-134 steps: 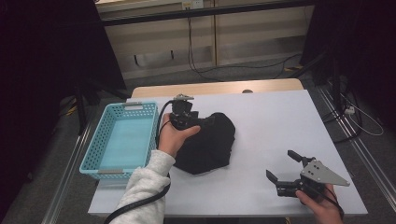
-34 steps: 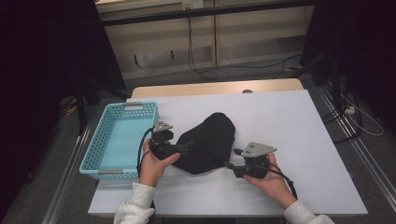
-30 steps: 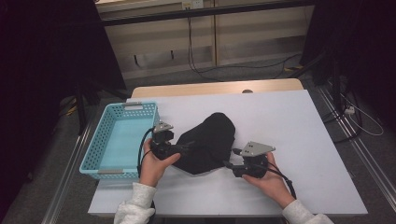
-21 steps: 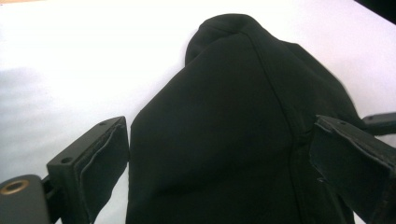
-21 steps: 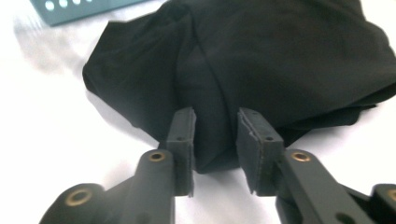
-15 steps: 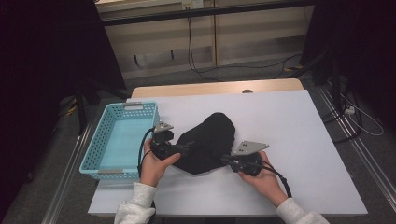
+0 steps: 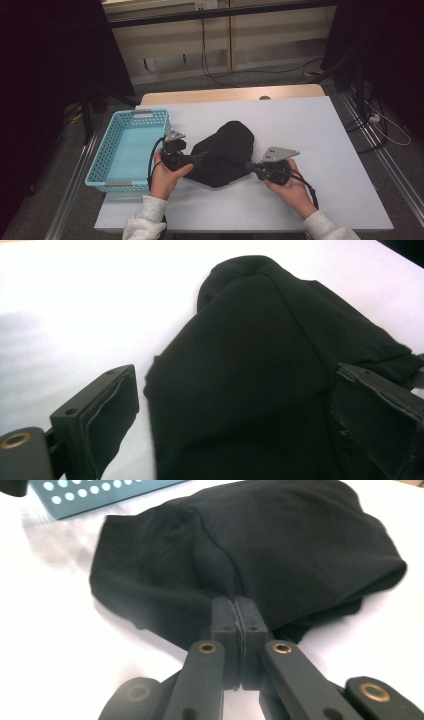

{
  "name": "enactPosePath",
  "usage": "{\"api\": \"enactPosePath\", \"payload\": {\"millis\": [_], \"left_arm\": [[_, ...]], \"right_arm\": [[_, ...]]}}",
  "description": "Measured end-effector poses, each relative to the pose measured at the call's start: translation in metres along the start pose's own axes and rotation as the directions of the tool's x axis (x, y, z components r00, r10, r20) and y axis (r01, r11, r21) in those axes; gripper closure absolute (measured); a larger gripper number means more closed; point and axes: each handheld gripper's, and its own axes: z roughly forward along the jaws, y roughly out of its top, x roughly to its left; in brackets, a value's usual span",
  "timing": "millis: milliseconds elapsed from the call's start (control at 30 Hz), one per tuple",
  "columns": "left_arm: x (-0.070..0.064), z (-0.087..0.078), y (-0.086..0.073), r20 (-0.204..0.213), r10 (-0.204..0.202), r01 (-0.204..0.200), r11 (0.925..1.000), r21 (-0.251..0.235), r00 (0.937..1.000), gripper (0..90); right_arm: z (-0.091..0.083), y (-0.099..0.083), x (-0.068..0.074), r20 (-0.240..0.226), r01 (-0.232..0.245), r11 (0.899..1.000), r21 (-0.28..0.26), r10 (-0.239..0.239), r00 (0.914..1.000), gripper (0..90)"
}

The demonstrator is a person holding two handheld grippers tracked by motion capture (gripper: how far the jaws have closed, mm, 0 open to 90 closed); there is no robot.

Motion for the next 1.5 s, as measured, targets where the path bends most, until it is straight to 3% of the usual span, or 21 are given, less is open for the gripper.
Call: {"api": "enactPosePath", "payload": {"millis": [233, 333, 533, 633, 700, 733, 767, 800, 1000, 1133, 1300, 1400, 1433, 1467, 1500], "left_arm": [[0.000, -0.001, 0.001, -0.001, 0.002, -0.002, 1.0000, -0.006, 1.0000, 5.8], [0.000, -0.002, 0.002, -0.002, 0.011, -0.011, 0.9999, -0.008, 0.9999, 5.8], [-0.002, 0.001, 0.001, 0.000, 0.016, -0.016, 0.9999, -0.001, 0.9999, 5.9], [-0.002, 0.002, 0.001, -0.001, 0.019, -0.019, 0.9998, 0.004, 0.9998, 5.9], [-0.003, 0.003, 0.001, 0.000, 0.014, -0.014, 0.9999, 0.003, 0.9999, 6.0], [-0.003, 0.004, 0.001, -0.002, 0.018, -0.018, 0.9998, 0.003, 0.9998, 6.0], [-0.003, 0.004, 0.001, -0.002, 0.018, -0.018, 0.9998, 0.003, 0.9998, 6.0], [-0.002, 0.004, 0.001, 0.000, 0.013, -0.013, 0.9999, 0.003, 0.9999, 6.0], [0.000, 0.005, -0.001, -0.006, 0.013, -0.013, 0.9999, 0.010, 0.9999, 6.0], [0.000, 0.004, -0.003, -0.004, 0.008, -0.008, 0.9999, 0.009, 1.0000, 6.0], [0.001, 0.003, -0.003, -0.008, 0.008, -0.008, 0.9999, 0.012, 0.9999, 6.2], [0.001, 0.003, -0.005, -0.013, 0.006, -0.005, 0.9999, 0.011, 0.9999, 6.2], [0.001, 0.003, -0.005, -0.013, 0.006, -0.005, 0.9999, 0.011, 0.9999, 6.2], [0.001, 0.004, -0.005, -0.012, 0.009, -0.008, 0.9999, 0.014, 0.9999, 6.4], [0.001, 0.004, -0.005, -0.012, 0.009, -0.008, 0.9999, 0.014, 0.9999, 6.4]], "right_arm": [[-0.017, -0.006, -0.016, 0.033, -0.023, 1.000, 0.004, 0.023, 0.9992, 89.3], [-0.031, -0.011, -0.028, 0.071, -0.047, 0.999, 0.000, 0.047, 0.9964, 89.3], [-0.041, -0.019, -0.044, 0.129, -0.072, 0.997, 0.012, 0.070, 0.9892, 89.2], [-0.042, -0.021, -0.048, 0.132, -0.088, 0.996, 0.012, 0.086, 0.9875, 88.4], [-0.041, -0.021, -0.045, 0.122, -0.078, 0.997, 0.019, 0.075, 0.9897, 86.4], [-0.040, -0.018, -0.041, 0.131, -0.064, 0.998, 0.022, 0.060, 0.9896, 76.5], [-0.040, -0.018, -0.041, 0.131, -0.064, 0.998, 0.022, 0.060, 0.9896, 76.5], [-0.038, -0.014, -0.036, 0.124, -0.041, 0.999, 0.017, 0.038, 0.9915, 70.1], [-0.030, -0.004, -0.018, 0.094, -0.015, 1.000, 0.018, 0.013, 0.9954, 54.9], [-0.021, 0.003, -0.004, 0.055, 0.022, 1.000, 0.023, -0.023, 0.9982, 52.4], [-0.012, 0.007, 0.007, 0.015, 0.033, 0.999, 0.023, -0.034, 0.9993, 51.5], [-0.002, 0.006, 0.018, -0.048, 0.054, 0.998, 0.034, -0.052, 0.9975, 49.2], [-0.002, 0.006, 0.018, -0.048, 0.054, 0.998, 0.034, -0.052, 0.9975, 49.2], [0.005, 0.006, 0.026, -0.111, 0.057, 0.997, 0.046, -0.051, 0.9924, 46.0], [0.005, 0.006, 0.026, -0.111, 0.057, 0.997, 0.046, -0.051, 0.9924, 46.0]]}}
